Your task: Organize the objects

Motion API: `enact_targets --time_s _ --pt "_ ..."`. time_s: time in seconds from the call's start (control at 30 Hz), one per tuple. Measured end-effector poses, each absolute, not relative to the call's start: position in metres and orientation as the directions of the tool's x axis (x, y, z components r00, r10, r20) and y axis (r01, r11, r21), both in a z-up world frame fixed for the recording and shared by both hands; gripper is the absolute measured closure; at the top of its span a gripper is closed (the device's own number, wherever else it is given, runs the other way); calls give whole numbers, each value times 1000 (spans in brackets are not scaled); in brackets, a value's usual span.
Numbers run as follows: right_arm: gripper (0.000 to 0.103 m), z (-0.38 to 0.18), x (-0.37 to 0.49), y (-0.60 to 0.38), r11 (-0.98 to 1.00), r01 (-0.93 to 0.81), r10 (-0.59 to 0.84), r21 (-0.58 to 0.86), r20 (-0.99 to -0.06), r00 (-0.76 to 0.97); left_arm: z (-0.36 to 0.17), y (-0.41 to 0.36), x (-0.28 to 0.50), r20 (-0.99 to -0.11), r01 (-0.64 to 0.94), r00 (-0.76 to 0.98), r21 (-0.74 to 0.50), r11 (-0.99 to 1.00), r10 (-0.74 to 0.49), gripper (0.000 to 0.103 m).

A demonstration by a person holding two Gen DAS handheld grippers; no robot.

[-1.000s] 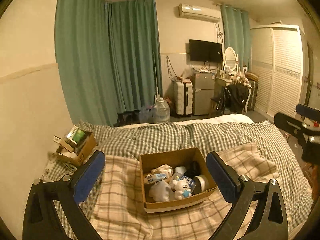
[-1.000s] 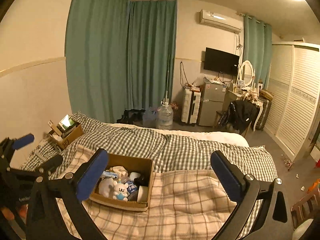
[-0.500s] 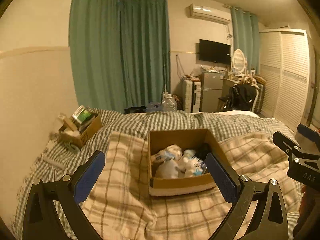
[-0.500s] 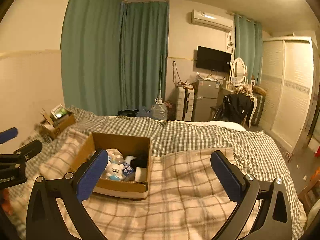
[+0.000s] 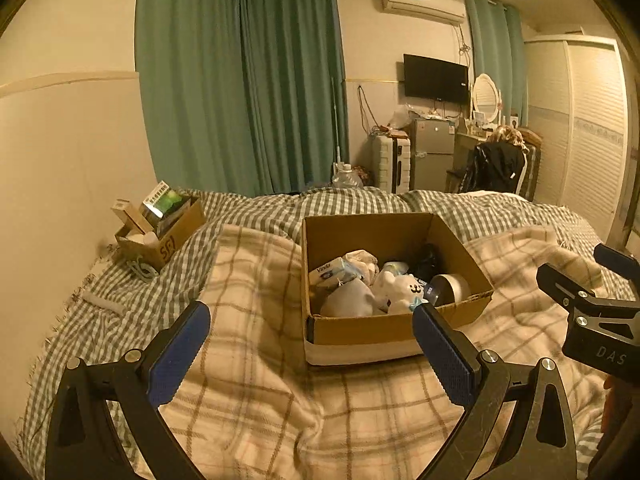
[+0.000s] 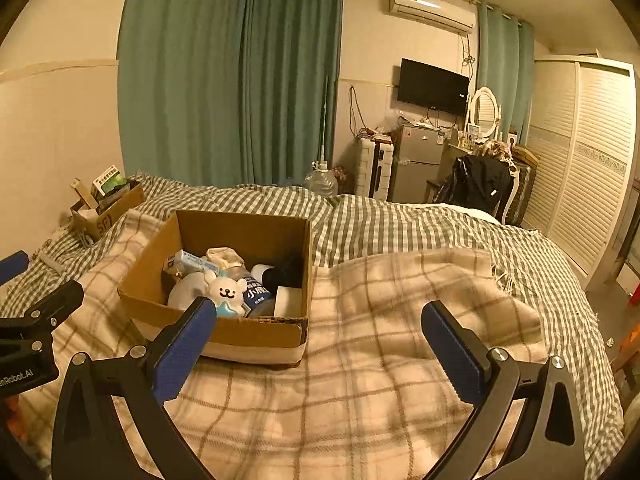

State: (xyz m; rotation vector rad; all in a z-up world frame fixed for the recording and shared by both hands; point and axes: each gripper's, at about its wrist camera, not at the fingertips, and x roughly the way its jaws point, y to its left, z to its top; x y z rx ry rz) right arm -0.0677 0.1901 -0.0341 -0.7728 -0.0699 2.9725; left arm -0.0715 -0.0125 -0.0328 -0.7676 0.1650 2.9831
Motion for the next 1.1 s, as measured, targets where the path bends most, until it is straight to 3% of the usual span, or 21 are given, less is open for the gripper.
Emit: enact_targets --time_s 1.1 --pt "0 -33 -64 185 -997 -46 72 -65 -483 -873 -30 -11 -69 -490 -87 -871 97 -991 28 0"
